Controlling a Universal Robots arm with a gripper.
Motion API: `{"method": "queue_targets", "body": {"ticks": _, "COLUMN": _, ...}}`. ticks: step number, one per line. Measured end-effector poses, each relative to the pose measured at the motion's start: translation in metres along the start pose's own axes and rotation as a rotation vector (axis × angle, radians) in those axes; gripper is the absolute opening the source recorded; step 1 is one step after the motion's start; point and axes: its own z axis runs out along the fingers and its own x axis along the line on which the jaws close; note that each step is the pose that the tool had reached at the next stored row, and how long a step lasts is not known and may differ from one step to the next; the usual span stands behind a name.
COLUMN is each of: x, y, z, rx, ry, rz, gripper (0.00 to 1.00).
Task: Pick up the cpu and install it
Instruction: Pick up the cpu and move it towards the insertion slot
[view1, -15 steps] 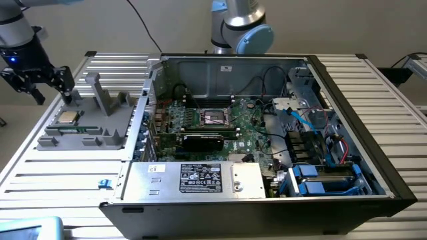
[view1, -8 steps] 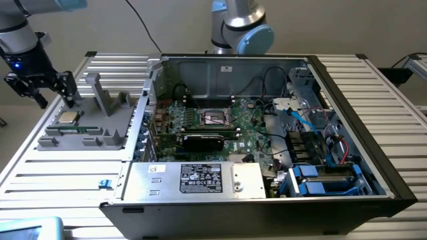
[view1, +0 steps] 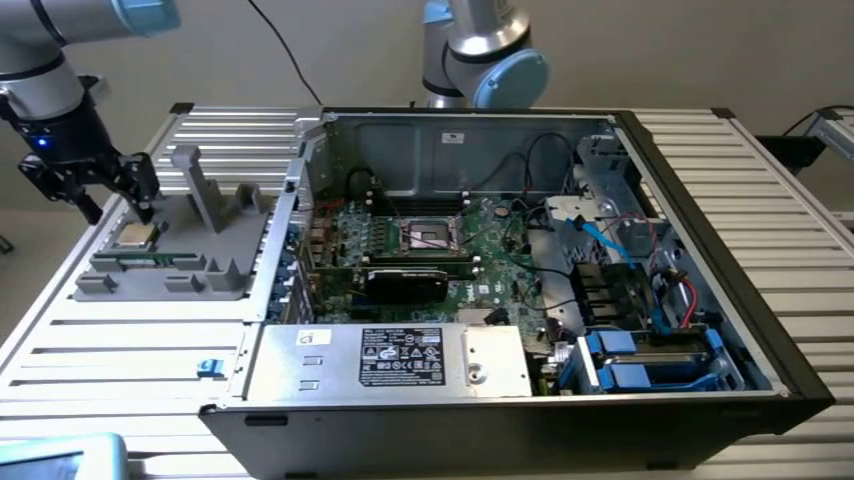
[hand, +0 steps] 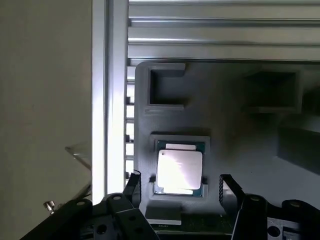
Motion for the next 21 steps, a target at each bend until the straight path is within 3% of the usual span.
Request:
{"method": "queue_targets", "body": {"ticks": 8, "x": -0.001, "y": -0.0002, "z": 0.014, "rx": -0.0002, "ry": -0.0002, "rz": 0.011, "gripper": 0.74}}
{"method": "queue_targets", "body": {"ticks": 21, "x": -0.002, "y": 0.0023, "z": 0.0271, "rx": -0.0003, "ry": -0.0002, "rz": 0.013, "gripper": 0.74}}
